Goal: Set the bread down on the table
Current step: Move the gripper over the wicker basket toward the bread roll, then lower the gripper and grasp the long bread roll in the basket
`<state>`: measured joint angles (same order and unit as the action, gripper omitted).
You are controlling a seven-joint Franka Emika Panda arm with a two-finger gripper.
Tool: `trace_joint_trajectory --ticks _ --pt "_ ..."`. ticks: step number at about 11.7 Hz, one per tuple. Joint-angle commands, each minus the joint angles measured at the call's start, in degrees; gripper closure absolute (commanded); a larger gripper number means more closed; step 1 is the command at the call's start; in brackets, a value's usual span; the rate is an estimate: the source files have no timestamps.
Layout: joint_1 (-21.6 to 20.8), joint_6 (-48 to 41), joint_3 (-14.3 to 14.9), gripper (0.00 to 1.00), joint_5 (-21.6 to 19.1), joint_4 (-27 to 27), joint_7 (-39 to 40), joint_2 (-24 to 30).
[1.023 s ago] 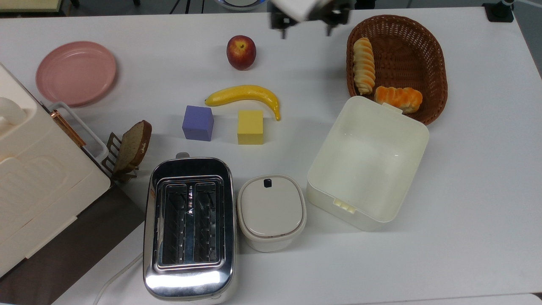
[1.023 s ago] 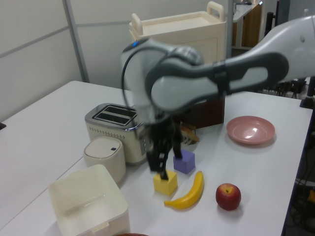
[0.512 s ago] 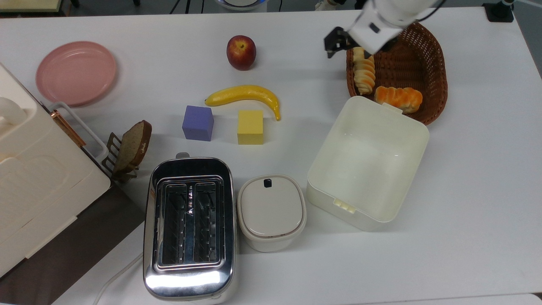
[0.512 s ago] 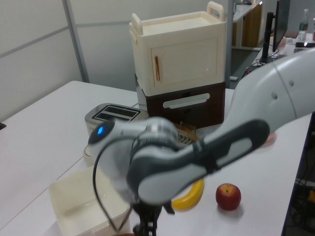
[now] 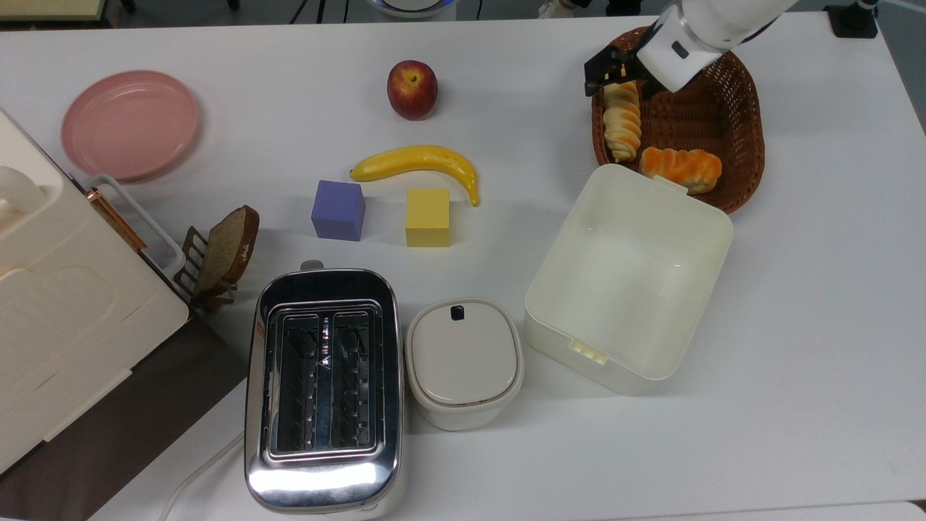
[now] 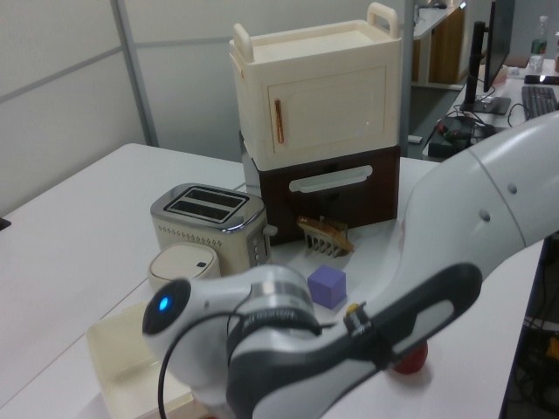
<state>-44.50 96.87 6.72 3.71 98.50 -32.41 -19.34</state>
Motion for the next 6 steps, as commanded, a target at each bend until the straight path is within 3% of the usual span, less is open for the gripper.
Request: trace_joint_trajectory --ticks 1,3,4,5,6 --pt "-3.84 2.97 0.92 0.0 2.43 0.2 -6.16 -2.44" --pt "-4.63 4.55 0.92 0.04 3.58 0.12 -9.07 -4.64" --pt "-4.63 4.64 0.92 0.14 4.1 -0.06 -9.25 -4.91" --pt "-4.63 4.56 0.92 0.29 4.37 -0.06 -9.08 -4.83" --pt "-4.11 4.56 0.92 0.51 4.72 -0.23 -8.73 -4.74"
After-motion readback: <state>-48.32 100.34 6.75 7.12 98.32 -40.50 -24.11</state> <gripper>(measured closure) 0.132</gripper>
